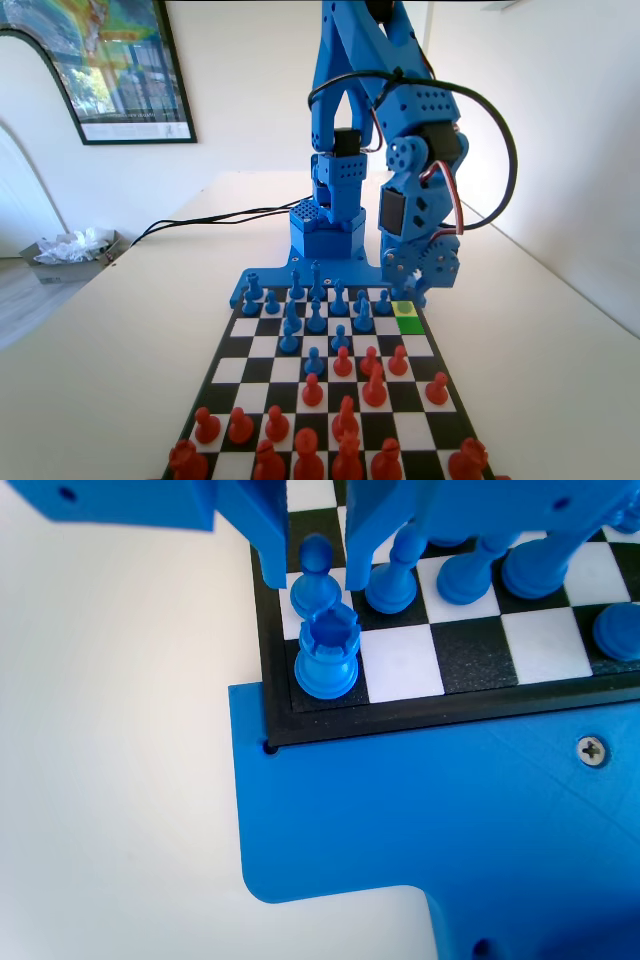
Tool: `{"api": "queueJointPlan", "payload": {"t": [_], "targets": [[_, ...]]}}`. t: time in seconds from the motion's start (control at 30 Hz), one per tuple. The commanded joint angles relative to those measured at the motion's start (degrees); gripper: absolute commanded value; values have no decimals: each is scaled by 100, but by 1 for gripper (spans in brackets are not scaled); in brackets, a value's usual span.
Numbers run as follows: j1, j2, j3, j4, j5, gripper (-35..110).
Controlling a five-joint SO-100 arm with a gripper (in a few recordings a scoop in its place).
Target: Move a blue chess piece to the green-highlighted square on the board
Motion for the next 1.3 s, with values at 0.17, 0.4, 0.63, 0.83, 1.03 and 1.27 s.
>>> {"api": "queueJointPlan", "payload": {"t": [0.17,0.4,0.63,0.83,1.03,1.27], "targets": [[-97,88,-308,62,-185,5],[-97,70,-334,62,-237,1],[0,176,-615,316,-185,1],[229,255,-1187,703,-141,1],[422,167,-1415,729,-185,1],[431,-26,-1266,545,-281,1]]}}
